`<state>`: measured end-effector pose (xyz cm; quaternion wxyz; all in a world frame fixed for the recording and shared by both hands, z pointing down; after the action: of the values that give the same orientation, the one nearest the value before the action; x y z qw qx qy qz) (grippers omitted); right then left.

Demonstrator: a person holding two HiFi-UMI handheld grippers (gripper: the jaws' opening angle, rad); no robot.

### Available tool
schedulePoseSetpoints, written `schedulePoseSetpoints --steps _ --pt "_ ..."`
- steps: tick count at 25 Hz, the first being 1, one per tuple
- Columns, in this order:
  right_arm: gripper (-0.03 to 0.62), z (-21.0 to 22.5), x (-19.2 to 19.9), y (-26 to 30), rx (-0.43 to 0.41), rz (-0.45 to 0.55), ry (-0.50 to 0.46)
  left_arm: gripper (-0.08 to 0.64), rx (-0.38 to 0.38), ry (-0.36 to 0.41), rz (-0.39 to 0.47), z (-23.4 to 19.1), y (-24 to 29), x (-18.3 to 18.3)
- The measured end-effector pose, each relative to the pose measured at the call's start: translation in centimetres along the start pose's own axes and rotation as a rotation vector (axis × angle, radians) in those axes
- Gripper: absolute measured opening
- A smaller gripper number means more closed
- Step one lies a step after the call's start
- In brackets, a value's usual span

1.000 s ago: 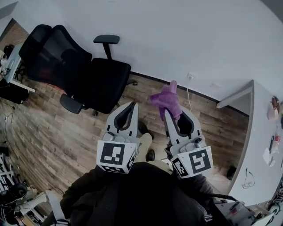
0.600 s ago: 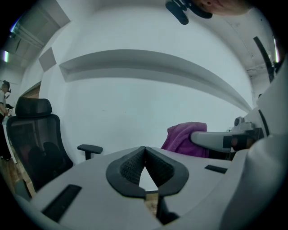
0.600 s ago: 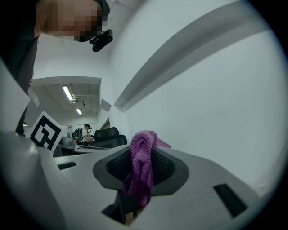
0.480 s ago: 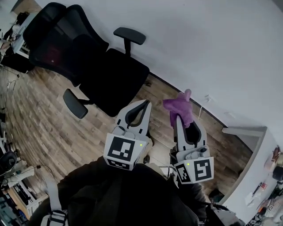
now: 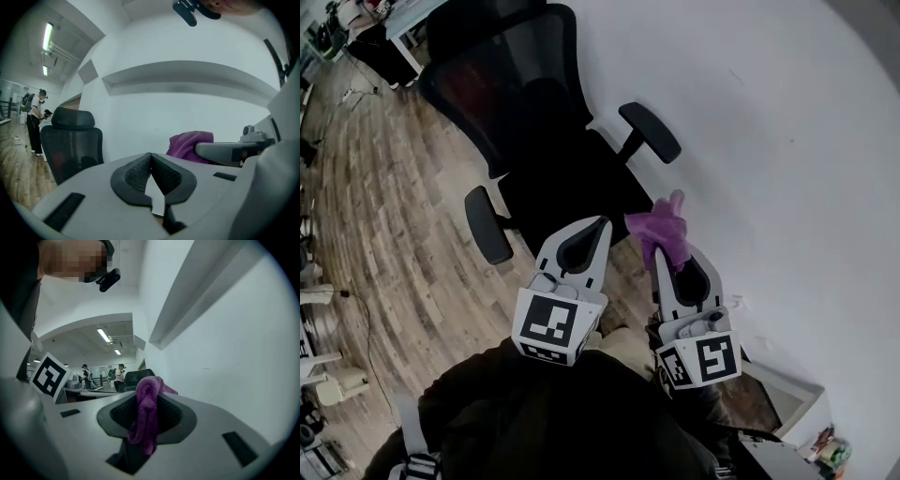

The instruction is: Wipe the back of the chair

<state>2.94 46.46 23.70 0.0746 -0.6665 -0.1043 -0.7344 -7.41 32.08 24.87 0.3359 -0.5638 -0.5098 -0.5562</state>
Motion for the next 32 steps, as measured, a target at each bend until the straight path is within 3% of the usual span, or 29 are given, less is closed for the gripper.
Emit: schedulePoseSetpoints --steps 4,9,14,19,26,32 --pt "0.1 -1.9 -1.6 4.8 -0.157 0.009 -0.053 0.009 -0.151 -0.034 0.077 -3.7 -1.9 -1.3" --pt "0.1 -3.3 -3.6 9.4 -0.281 0.024 -0.089 0.009 -0.29 -0.061 0.129 -7.0 -3.2 -2.8" --pt "0.1 -2.9 -4.0 16.7 -0.409 0.015 -0.073 0.009 -0.416 -0.074 0.129 -11.2 -1.2 -4.3" --pt "0.1 -0.7 -3.3 20.5 -0.484 0.001 -0.067 0.009 -0.478 -0.08 0.12 -12.0 2.2 -4.5" --pt "0.1 5.6 -4.2 31.1 -0.602 -0.043 -0.035 0.009 -0.577 -0.106 0.098 -15.8 12.4 -7.5" --pt "0.1 4.6 -6.6 37.8 -0.692 -0.013 -0.062 0.009 -0.686 -0.103 0.144 -20.3 13.1 -10.2"
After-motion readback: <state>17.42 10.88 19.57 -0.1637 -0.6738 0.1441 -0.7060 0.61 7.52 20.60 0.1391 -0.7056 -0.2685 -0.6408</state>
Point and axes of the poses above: the fingertips, and each gripper's own axes: y forward along the fingers, z to its right, x out of its underside, the point moved 9 cm from there along -y, backward along the fingers, and after that the axes turned 3 degrees about -y, right-handed, at the moved point
